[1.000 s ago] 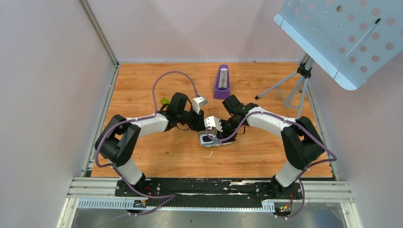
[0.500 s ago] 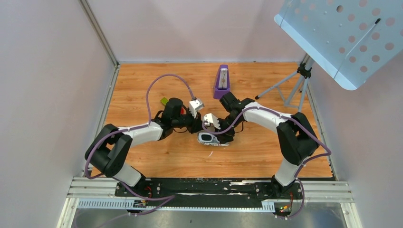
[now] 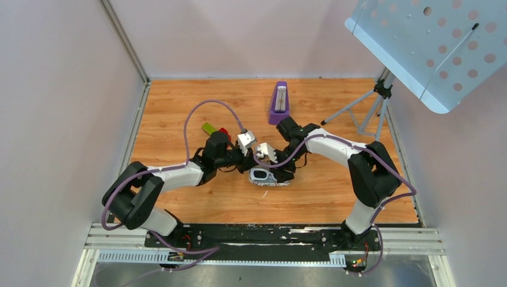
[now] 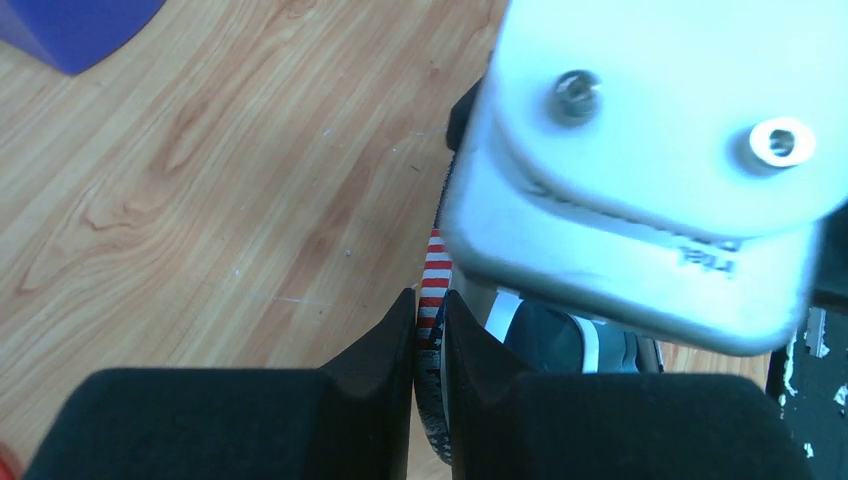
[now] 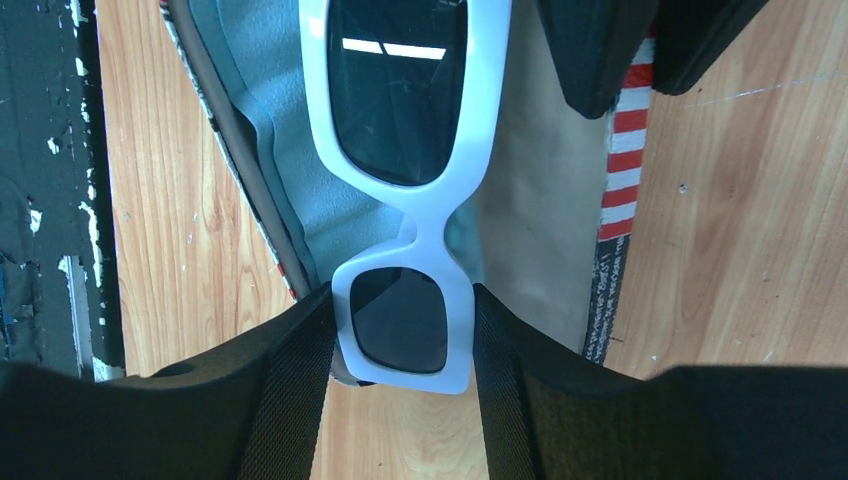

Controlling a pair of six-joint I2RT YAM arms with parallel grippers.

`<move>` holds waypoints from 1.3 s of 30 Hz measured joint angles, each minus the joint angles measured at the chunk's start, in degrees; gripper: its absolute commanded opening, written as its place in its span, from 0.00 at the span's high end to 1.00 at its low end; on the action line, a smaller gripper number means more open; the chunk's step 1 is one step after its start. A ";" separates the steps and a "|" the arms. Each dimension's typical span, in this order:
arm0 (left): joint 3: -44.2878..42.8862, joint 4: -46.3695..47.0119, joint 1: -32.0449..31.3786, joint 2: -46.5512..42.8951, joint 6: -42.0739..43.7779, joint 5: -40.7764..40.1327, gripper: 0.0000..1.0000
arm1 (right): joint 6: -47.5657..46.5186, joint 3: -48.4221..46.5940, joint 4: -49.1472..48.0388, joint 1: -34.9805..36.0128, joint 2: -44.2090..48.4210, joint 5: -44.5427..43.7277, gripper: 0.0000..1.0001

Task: Organize the sunglasses
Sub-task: Close the sunglasses case at the center of the board.

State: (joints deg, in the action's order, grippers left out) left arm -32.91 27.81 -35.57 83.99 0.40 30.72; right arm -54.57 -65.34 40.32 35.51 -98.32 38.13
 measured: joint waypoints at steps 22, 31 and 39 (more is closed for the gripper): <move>3.06 1.03 -6.32 -3.98 8.68 -10.34 1.00 | 1.16 1.90 4.52 -1.22 10.47 0.13 0.40; 5.49 0.46 -15.67 -7.08 15.87 -21.35 1.00 | 0.48 3.72 -1.79 -6.03 18.23 -2.36 0.42; 7.41 -1.03 -25.00 -7.21 22.99 -33.27 1.00 | -4.04 9.79 -9.46 -6.01 15.04 -2.36 0.40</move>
State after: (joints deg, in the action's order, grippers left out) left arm -25.50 26.79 -60.58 76.77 23.40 -2.55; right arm -58.61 -55.55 30.85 29.50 -83.29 35.77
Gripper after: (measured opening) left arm 0.138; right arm 0.605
